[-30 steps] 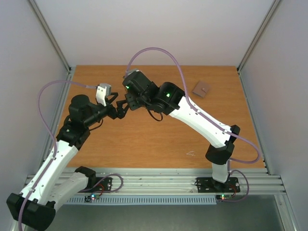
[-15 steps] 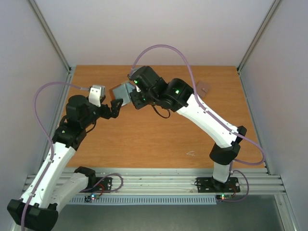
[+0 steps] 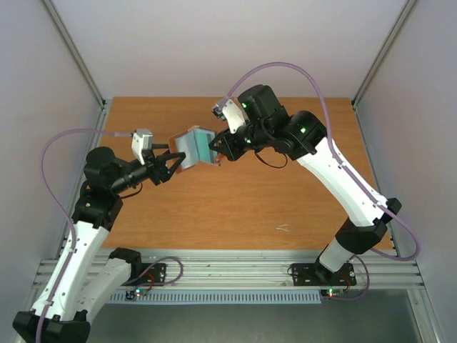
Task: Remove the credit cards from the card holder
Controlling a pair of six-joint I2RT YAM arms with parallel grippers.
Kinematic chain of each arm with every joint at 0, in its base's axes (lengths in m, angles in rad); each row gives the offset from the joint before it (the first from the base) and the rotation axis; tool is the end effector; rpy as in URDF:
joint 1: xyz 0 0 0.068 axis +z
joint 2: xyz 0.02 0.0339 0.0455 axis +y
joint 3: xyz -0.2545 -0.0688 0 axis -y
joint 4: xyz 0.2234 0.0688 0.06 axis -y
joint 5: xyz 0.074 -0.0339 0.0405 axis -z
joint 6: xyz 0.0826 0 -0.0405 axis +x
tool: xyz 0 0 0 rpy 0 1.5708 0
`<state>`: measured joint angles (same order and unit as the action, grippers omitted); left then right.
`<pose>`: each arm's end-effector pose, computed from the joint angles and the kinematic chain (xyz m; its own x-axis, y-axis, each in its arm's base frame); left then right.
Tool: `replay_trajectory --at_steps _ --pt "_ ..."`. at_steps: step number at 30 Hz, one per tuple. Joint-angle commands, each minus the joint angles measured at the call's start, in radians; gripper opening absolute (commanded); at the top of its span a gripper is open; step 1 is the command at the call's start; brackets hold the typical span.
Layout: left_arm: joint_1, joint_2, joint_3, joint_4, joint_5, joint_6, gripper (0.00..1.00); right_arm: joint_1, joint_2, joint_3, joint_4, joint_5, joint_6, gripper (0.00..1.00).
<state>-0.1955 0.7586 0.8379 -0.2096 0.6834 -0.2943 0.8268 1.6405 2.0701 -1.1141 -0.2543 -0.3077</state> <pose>0.1764 -0.0881 0.3481 -0.3438 -0.1612 -0.9251 0.6949 0.6189 -0.3661 0.2117 0.2606 0.4176 -0.1524 -0.5985 -0.7865 -0.9341 0.3471 -0.0831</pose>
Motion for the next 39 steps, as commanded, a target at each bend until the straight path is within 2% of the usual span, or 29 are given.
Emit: replay_trajectory --at_steps 1,6,11,12,14,16,20,22,29,30,32,37,38,39 --pt "0.007 0.026 -0.004 0.135 0.115 -0.103 0.5 0.005 -0.026 -0.003 0.036 -0.219 -0.094 0.01" --pt "0.007 0.048 0.021 0.091 0.149 -0.061 0.5 0.001 -0.037 -0.013 0.047 -0.3 -0.119 0.01" --pt "0.007 0.037 0.018 0.085 0.176 -0.066 0.39 -0.031 -0.066 -0.037 0.064 -0.38 -0.141 0.01" --pt "0.007 0.035 0.017 0.091 0.189 -0.068 0.46 -0.041 -0.074 -0.045 0.07 -0.377 -0.136 0.01" --pt "0.007 0.033 0.018 0.106 0.225 -0.073 0.69 -0.052 -0.077 -0.053 0.076 -0.328 -0.115 0.01" --pt "0.007 0.033 0.017 0.13 0.256 -0.071 0.78 -0.053 -0.057 -0.033 0.062 -0.226 -0.078 0.01" --pt "0.004 0.046 0.025 0.105 0.16 -0.071 0.8 -0.037 0.027 0.088 0.013 -0.049 0.059 0.01" --pt "0.002 0.059 0.03 0.082 0.104 -0.069 0.79 0.001 0.048 0.119 0.019 0.019 0.067 0.01" --pt "0.002 0.067 0.052 0.032 -0.001 -0.05 0.76 0.035 0.078 0.146 -0.013 0.011 0.006 0.01" --pt "0.003 0.067 0.054 0.023 -0.011 -0.043 0.74 0.035 0.076 0.144 -0.02 -0.014 -0.008 0.01" --pt "0.003 0.067 0.053 0.013 -0.02 -0.031 0.59 0.035 0.074 0.138 -0.028 -0.103 -0.054 0.01" --pt "0.004 0.062 0.05 0.018 0.039 -0.027 0.02 0.002 0.021 0.063 0.008 -0.297 -0.114 0.02" --pt "0.004 0.061 0.051 0.021 0.06 -0.025 0.01 -0.022 0.002 0.031 0.03 -0.349 -0.112 0.08" --pt "0.004 0.058 0.052 0.026 0.08 -0.025 0.0 -0.047 -0.015 -0.005 0.051 -0.393 -0.109 0.2"
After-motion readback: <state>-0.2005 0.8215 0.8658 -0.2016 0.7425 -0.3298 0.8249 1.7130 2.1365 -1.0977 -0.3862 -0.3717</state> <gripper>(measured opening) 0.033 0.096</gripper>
